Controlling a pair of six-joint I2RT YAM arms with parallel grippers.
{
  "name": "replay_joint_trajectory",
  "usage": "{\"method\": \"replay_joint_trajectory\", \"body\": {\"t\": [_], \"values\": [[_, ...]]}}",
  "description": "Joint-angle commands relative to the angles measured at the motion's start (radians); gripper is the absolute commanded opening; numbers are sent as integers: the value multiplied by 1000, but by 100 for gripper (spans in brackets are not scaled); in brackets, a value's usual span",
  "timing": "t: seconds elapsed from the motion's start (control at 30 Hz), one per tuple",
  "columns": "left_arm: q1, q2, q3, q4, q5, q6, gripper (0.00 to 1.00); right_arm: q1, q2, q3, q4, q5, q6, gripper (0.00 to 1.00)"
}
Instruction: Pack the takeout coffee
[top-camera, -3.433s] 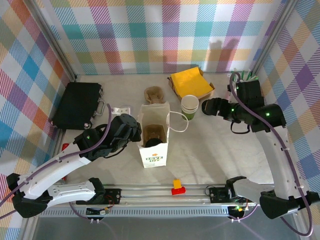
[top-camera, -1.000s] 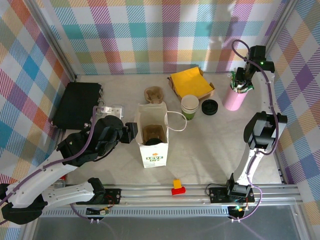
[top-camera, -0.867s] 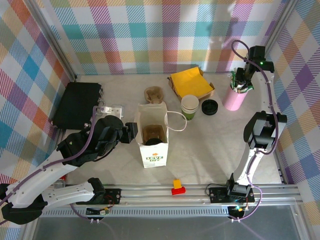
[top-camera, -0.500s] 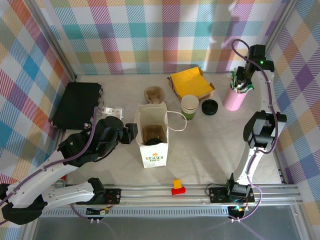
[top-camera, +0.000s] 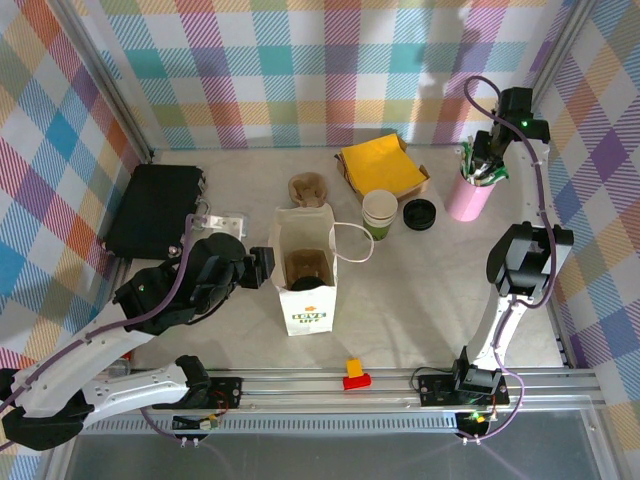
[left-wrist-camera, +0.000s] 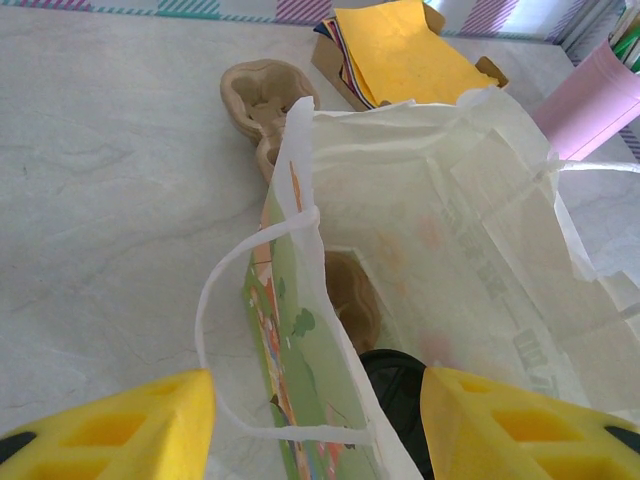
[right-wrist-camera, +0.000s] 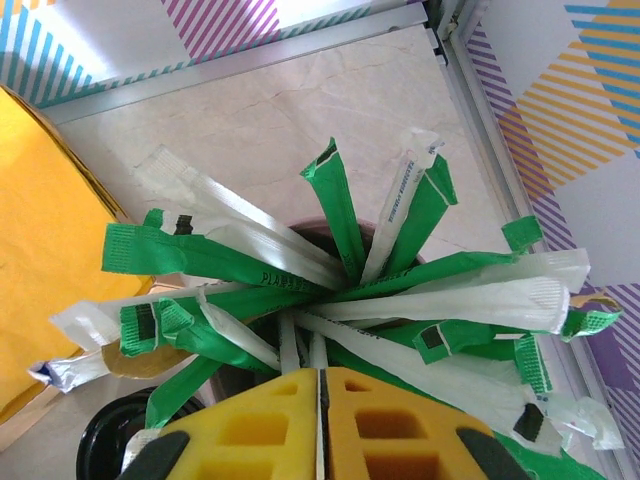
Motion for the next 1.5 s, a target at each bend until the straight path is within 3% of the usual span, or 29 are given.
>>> {"method": "replay_joint_trajectory", "body": {"t": [0.0, 0.7, 0.97, 1.17, 1.37, 1.47], "values": [[8, -21, -11, -5, 1, -2, 56, -9, -95, 24, 8, -13, 0, 10], [8, -54, -5, -24, 15, -15, 56, -9, -350, 122, -55, -95, 29, 0], [8, -77, 1, -45, 9, -21, 56, -9, -510, 137, -78, -242, 79, 0], [8, -84, 4, -52, 13, -31, 56, -7, -609, 135, -92, -442, 144, 0], [8, -87, 12, -66, 27, -37, 56, -5, -693, 67, 0, -809, 315, 0], [8, -104, 16, -69, 55, -29, 56, 33, -718, 50, 45, -878, 379, 0]]}}
